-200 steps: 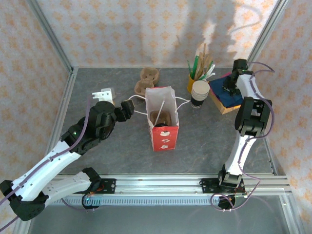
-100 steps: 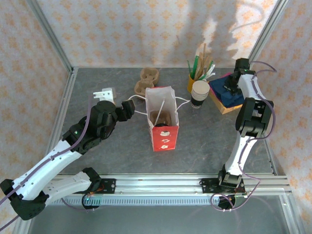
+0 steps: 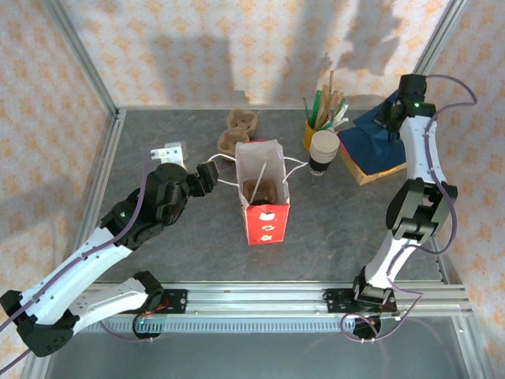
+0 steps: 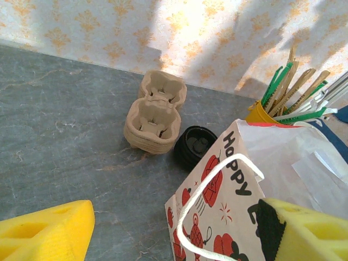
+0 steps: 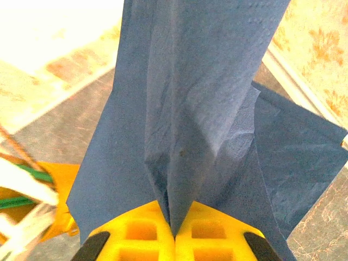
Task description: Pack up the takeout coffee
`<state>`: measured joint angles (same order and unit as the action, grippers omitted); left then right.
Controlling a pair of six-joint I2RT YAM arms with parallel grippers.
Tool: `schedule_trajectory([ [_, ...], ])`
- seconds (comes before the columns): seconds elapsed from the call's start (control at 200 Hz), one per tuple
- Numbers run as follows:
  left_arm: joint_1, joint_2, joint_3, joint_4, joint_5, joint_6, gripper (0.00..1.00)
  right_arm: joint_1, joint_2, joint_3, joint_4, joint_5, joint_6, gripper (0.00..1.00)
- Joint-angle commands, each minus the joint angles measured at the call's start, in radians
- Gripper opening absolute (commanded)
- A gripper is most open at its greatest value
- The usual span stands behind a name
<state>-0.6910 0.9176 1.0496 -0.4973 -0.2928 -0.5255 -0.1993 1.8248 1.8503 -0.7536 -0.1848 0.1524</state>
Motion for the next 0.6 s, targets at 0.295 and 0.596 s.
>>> schedule_trajectory([
  [0.295, 0.011, -0.007, 0.001, 0.025, -0.009, -0.014, 0.81, -0.006, -0.257, 0.067, 0.003, -0.261, -0.013, 0.00],
  [0.596, 0.011, 0.004, 0.031, 0.032, -0.015, -0.009, 0.82, -0.004, -0.344, 0.020, 0.107, -0.761, 0.117, 0.00],
])
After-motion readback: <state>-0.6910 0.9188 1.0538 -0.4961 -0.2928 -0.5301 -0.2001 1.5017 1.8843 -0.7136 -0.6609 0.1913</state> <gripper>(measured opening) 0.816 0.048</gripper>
